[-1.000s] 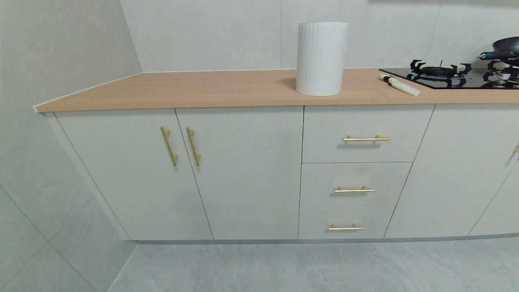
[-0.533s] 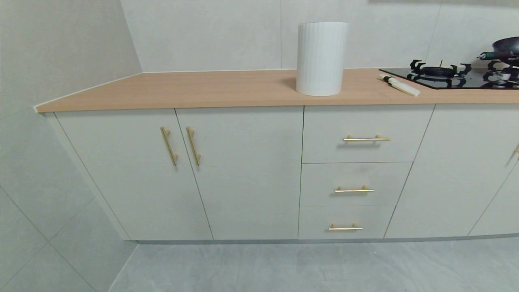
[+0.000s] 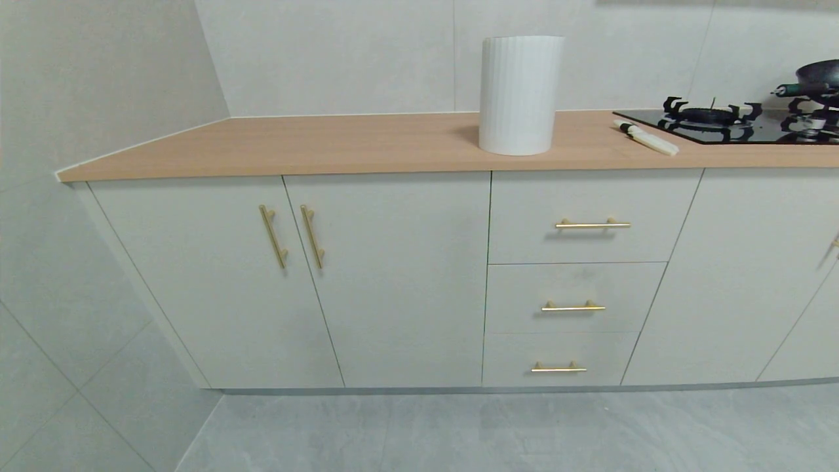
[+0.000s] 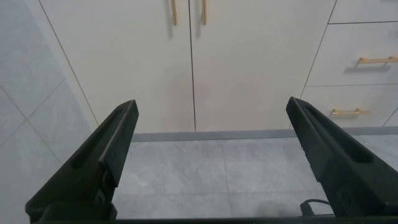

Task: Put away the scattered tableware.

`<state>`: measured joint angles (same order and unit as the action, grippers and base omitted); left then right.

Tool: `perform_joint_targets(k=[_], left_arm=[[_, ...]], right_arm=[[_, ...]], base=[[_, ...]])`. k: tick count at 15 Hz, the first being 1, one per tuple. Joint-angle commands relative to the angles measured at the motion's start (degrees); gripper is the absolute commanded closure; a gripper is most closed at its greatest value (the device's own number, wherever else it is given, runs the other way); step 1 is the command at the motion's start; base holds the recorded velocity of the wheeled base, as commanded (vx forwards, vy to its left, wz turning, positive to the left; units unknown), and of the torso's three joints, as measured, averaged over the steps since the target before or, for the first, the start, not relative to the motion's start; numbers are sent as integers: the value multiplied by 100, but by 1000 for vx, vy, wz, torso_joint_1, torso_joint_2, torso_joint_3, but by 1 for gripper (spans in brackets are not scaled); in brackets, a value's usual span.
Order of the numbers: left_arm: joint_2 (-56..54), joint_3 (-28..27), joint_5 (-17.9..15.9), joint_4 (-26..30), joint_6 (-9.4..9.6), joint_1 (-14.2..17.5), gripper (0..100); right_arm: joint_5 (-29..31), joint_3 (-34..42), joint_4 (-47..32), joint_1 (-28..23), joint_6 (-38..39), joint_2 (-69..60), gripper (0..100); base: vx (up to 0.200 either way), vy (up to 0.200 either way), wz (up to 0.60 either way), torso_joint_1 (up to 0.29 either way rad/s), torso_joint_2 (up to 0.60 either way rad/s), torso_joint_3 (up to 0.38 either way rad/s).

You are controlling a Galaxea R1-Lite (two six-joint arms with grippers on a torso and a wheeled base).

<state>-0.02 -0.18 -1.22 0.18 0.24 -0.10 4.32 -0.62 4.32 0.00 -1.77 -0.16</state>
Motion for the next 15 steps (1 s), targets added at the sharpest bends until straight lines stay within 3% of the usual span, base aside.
perform_joint_targets(k=[1, 4, 15], left_arm=[[2, 1, -1, -1, 2, 1, 0], [2, 1, -1, -1, 2, 1, 0], [2, 1, -1, -1, 20, 1, 0]], right_arm=[[-124, 62, -168, 0, 98, 16, 0], [-185, 53, -493, 0, 238, 16, 0], [-317, 62, -440, 0, 221, 16, 0]], base=[[0, 0, 0, 0, 0, 0], [0, 0, 0, 0, 0, 0], [0, 0, 0, 0, 0, 0]])
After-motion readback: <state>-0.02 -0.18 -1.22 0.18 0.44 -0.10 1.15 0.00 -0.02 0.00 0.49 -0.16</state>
